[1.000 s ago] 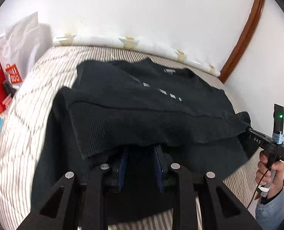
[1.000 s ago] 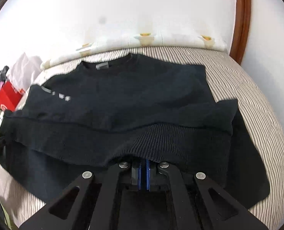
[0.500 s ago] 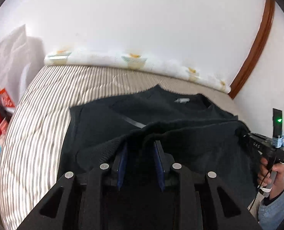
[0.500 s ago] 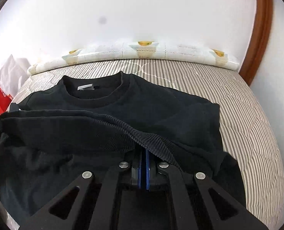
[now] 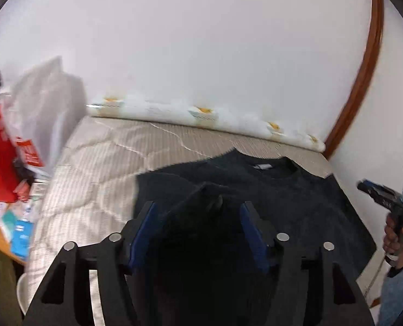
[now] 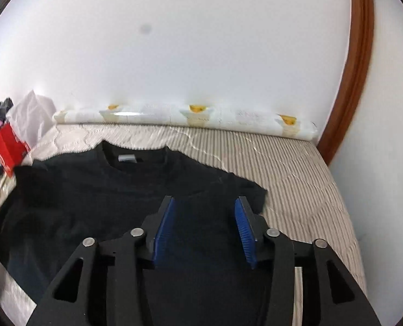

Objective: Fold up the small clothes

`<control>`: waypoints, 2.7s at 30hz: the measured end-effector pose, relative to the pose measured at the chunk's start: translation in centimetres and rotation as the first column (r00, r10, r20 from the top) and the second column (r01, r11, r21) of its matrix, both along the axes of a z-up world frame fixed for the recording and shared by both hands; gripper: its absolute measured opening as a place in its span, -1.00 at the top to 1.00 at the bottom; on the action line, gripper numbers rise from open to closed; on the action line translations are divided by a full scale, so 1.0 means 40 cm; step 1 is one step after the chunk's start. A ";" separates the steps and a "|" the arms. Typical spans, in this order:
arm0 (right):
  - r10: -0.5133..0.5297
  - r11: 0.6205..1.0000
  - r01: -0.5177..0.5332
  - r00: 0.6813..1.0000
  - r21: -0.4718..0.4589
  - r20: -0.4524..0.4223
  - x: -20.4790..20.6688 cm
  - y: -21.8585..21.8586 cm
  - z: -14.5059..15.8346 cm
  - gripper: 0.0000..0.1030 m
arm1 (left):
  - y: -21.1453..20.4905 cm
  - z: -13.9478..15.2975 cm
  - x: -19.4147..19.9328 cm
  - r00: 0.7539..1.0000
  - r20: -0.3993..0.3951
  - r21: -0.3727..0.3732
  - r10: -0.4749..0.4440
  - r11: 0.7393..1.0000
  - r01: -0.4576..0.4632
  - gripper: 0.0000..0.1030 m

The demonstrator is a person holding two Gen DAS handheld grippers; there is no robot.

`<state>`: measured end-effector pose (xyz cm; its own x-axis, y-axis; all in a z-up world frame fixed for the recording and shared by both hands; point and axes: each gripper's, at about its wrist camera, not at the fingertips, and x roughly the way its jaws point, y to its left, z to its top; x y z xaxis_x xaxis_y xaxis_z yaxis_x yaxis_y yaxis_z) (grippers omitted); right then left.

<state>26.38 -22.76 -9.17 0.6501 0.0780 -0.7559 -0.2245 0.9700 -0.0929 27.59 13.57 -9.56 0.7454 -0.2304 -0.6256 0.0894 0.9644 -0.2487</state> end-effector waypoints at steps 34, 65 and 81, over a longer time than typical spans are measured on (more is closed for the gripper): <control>-0.131 0.990 0.137 0.983 0.037 -0.131 0.268 -0.153 -0.215 0.73 | -0.073 -0.134 0.300 0.977 -0.164 0.162 0.140 0.980 -0.113 0.80; -0.292 0.954 0.279 0.948 -0.112 -0.126 -0.227 -0.220 -0.100 0.24 | 0.022 -0.178 -0.155 0.959 -0.245 0.196 0.143 0.976 -0.096 -0.18; 0.228 0.973 -0.230 0.966 -0.002 -0.118 -0.304 0.489 -0.119 -0.15 | 0.160 -0.168 -0.440 0.952 -0.233 0.050 0.197 0.980 -0.191 -0.24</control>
<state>14.21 -3.20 -13.94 0.5236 0.2025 -0.8276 -0.4507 0.8902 -0.0673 9.97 19.97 -16.26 0.6045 -0.0774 -0.7928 -0.1581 0.9638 -0.2146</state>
